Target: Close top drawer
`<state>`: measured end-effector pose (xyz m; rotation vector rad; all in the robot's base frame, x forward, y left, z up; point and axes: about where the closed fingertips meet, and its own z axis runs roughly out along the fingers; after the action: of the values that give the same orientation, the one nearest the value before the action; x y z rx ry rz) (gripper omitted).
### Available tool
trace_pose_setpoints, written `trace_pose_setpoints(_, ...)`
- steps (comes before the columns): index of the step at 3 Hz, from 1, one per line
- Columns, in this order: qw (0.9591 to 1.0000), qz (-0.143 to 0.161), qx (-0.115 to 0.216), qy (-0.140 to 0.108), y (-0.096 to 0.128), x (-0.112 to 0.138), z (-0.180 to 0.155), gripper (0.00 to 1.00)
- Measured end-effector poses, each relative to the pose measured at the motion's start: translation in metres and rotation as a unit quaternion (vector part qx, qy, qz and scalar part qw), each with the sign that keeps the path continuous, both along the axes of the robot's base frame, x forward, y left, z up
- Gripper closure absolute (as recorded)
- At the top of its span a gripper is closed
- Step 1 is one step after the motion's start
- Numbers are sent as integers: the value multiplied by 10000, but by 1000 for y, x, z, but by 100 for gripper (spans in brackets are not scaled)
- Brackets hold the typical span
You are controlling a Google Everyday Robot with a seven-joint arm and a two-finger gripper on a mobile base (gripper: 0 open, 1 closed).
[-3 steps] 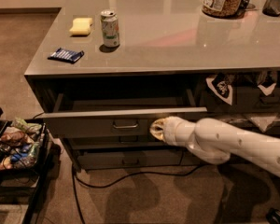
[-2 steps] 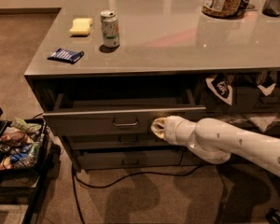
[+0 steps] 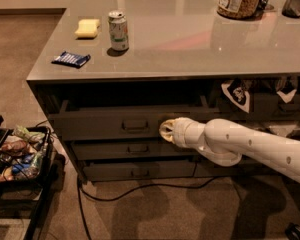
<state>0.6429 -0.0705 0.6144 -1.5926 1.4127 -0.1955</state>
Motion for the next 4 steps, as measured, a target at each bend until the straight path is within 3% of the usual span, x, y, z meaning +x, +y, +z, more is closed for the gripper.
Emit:
trace_pose_setpoints(2, 9999, 47, -41, -86, 7, 25, 5, 100)
trace_pose_setpoints(3, 9998, 105, -88, -145, 13, 54, 9, 100)
trace_pose_setpoints(4, 9998, 105, -88, -145, 13, 54, 9, 100)
